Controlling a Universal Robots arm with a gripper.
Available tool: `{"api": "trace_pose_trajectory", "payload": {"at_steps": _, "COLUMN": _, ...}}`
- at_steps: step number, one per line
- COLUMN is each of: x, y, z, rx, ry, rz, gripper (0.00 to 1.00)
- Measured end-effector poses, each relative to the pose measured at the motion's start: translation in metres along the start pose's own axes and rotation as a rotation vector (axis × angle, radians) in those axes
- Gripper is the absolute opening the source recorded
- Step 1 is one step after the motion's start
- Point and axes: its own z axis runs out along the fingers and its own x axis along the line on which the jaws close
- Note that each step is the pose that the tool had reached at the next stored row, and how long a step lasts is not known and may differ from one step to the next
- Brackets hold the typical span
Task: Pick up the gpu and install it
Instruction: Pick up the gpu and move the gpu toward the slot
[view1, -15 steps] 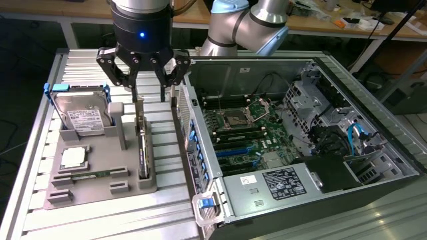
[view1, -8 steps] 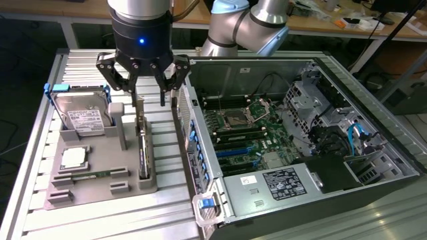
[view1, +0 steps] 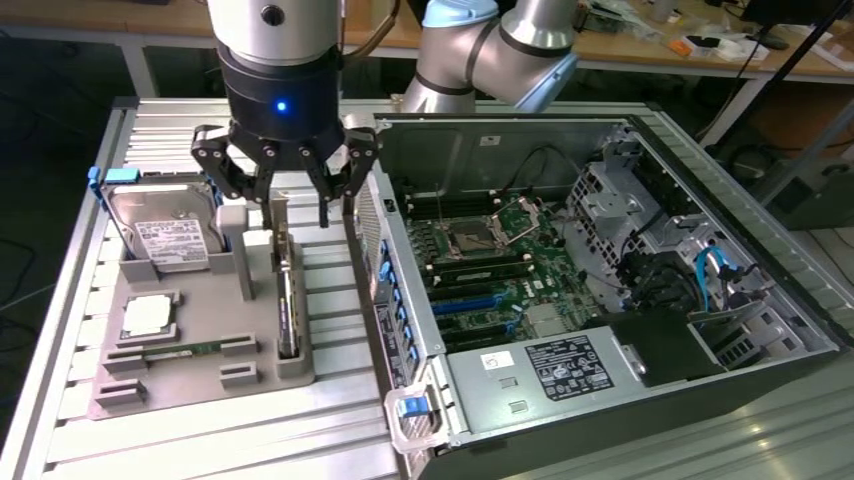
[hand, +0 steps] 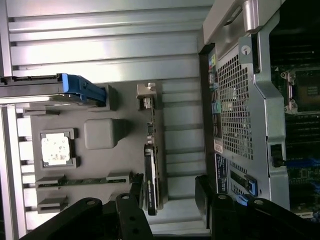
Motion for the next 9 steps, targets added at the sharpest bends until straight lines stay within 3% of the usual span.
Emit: {"api": "trace_pose_trajectory", "payload": {"at_steps": 9, "x": 0.0013, "y": -0.0055, "z": 0.0108, "rx": -0.0001, "ry": 0.0, "rz": -0.001, "gripper": 0.54}}
